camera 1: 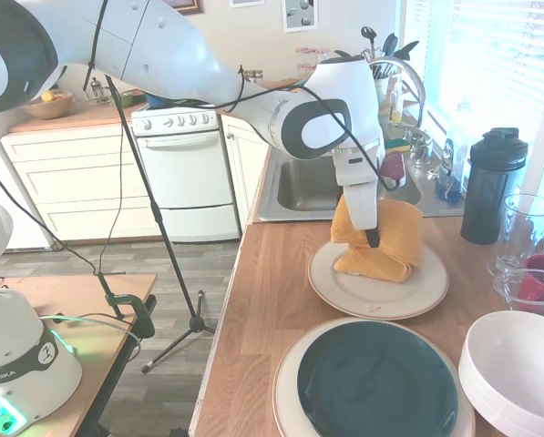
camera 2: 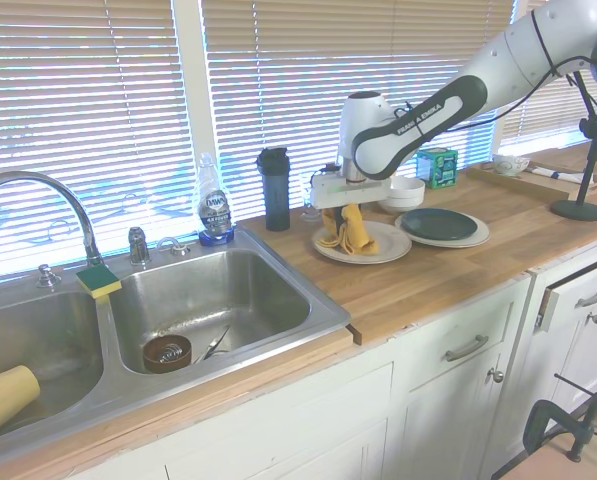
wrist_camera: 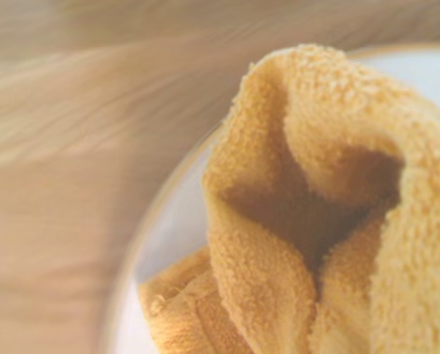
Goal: Wipe the white plate in clockwise motion
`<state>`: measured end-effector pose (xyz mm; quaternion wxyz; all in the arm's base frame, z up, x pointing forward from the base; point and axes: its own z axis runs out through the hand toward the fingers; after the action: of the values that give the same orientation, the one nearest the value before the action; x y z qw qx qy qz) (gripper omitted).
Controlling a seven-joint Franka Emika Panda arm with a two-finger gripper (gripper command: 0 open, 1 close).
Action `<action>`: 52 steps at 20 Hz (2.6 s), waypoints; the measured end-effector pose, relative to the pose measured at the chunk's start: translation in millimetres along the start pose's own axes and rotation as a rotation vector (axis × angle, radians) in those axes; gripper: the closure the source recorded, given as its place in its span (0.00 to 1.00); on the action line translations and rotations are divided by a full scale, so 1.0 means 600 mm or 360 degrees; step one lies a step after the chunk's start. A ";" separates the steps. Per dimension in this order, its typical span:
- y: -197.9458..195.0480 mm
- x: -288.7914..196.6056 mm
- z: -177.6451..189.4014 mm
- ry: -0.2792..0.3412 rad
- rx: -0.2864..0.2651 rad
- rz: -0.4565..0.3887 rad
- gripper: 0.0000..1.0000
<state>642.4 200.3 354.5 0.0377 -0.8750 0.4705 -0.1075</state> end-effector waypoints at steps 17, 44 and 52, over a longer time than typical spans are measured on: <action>0.040 0.087 0.002 0.0050 -0.0036 0.0065 1.00; 0.120 -0.124 -0.044 -0.0074 -0.0076 -0.0109 1.00; 0.068 -0.150 -0.059 -0.0082 -0.0012 -0.0105 1.00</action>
<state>553.0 253.6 368.6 0.0430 -0.8926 0.4408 -0.0844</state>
